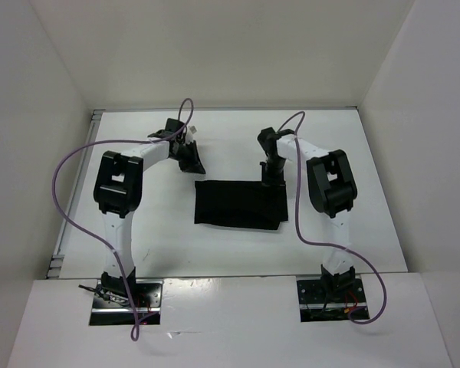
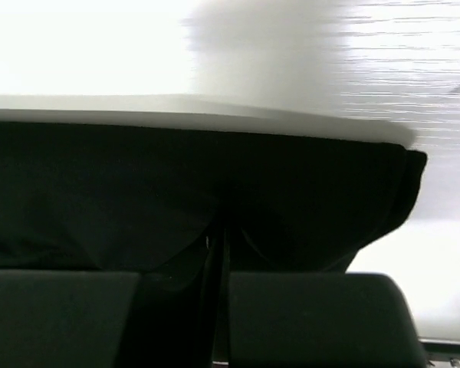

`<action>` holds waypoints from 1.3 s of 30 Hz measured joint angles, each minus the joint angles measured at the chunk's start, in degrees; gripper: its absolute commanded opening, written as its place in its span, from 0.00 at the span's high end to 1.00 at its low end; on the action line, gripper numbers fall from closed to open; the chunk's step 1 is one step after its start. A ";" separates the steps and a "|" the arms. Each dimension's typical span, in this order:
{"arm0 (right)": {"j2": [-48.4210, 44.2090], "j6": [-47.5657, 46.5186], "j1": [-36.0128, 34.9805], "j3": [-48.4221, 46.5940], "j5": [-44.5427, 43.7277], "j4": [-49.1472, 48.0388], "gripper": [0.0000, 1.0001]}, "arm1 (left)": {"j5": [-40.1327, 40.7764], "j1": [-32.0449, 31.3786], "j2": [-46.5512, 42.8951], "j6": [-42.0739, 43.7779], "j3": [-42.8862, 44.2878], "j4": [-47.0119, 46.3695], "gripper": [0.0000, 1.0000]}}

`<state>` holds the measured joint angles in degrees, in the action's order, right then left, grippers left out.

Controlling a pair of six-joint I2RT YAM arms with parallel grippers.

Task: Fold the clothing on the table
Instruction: Fold the skirt

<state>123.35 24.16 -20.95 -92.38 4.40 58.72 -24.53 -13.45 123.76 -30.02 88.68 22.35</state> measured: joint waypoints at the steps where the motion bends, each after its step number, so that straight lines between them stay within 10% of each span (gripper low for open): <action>1: -0.13 -0.09 -0.20 0.09 0.44 -0.20 0.91 | 0.35 0.52 0.15 0.09 0.85 0.00 0.89; 6: -2.71 -0.66 -0.11 0.04 0.09 -2.27 0.74 | 0.61 0.15 -5.07 1.42 -0.52 0.07 0.57; 17: -16.04 -0.90 2.75 4.31 -8.81 -3.54 0.70 | -1.14 -11.76 -36.09 6.16 -18.12 -0.04 0.63; 39: -26.88 -0.83 3.58 19.08 -6.29 -3.04 0.62 | 9.66 -12.00 -36.83 4.13 -31.08 6.19 0.53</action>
<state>96.47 23.33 -17.37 -73.30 -1.89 55.68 -14.87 -25.45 86.94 -25.89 57.60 28.53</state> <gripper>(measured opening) 0.383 0.468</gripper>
